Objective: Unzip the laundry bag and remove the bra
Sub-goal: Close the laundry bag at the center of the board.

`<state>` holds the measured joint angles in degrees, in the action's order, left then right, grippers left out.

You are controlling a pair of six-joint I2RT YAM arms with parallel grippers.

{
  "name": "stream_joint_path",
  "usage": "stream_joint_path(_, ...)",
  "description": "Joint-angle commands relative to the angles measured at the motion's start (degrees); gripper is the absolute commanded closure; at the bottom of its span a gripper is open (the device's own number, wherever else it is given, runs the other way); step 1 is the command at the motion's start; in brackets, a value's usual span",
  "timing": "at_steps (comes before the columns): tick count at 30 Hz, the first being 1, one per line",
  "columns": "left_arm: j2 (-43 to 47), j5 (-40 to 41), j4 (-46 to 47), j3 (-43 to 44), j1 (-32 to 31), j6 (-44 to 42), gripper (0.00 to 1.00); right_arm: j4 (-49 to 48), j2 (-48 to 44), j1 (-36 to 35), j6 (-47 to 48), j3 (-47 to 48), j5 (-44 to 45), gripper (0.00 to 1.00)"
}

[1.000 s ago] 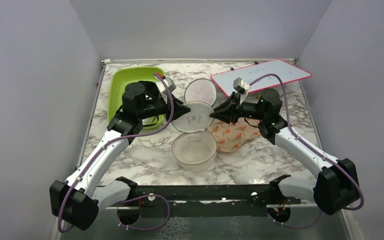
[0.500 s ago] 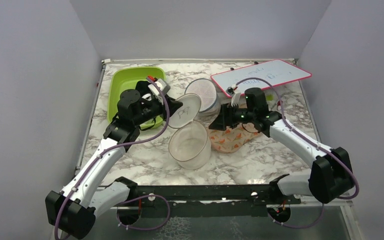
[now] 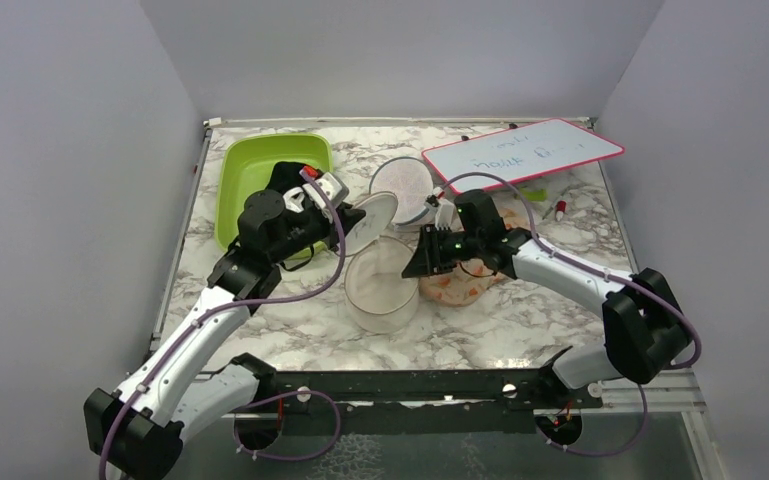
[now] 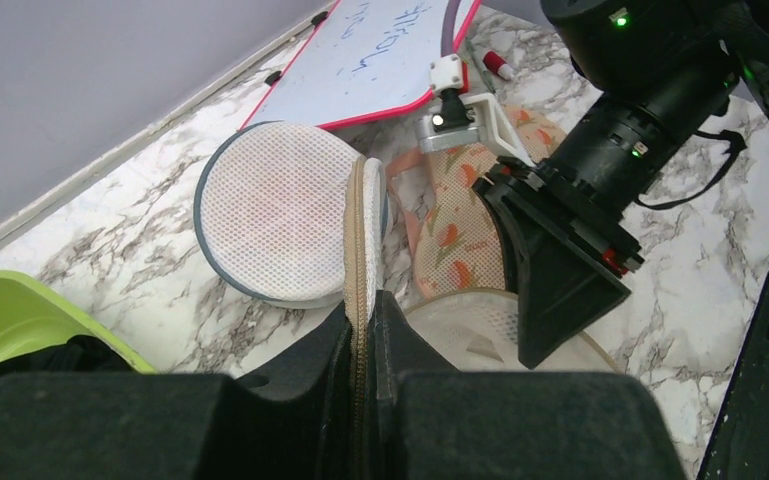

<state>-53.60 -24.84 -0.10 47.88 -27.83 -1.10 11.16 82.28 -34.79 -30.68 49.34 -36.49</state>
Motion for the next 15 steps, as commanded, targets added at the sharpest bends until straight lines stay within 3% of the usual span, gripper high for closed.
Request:
stream_joint_path(1,3.1,-1.4,-0.7,-1.3,-1.3,-5.7,1.0,-2.3,0.6,0.0,-1.5,3.4,7.1,0.75)
stream_joint_path(6,6.7,-1.4,-2.9,-5.0,-3.5,-9.9,1.0,-1.9,2.3,0.1,1.0,5.9,12.6,0.84)
stream_joint_path(10,9.2,-2.1,-4.0,-7.7,-6.5,-13.9,1.0,-2.0,4.8,0.8,2.2,7.7,11.1,0.91)
stream_joint_path(15,7.4,-1.5,-8.2,-7.3,-12.0,-19.5,1.0,-3.9,5.8,1.0,0.8,8.0,9.3,0.92)
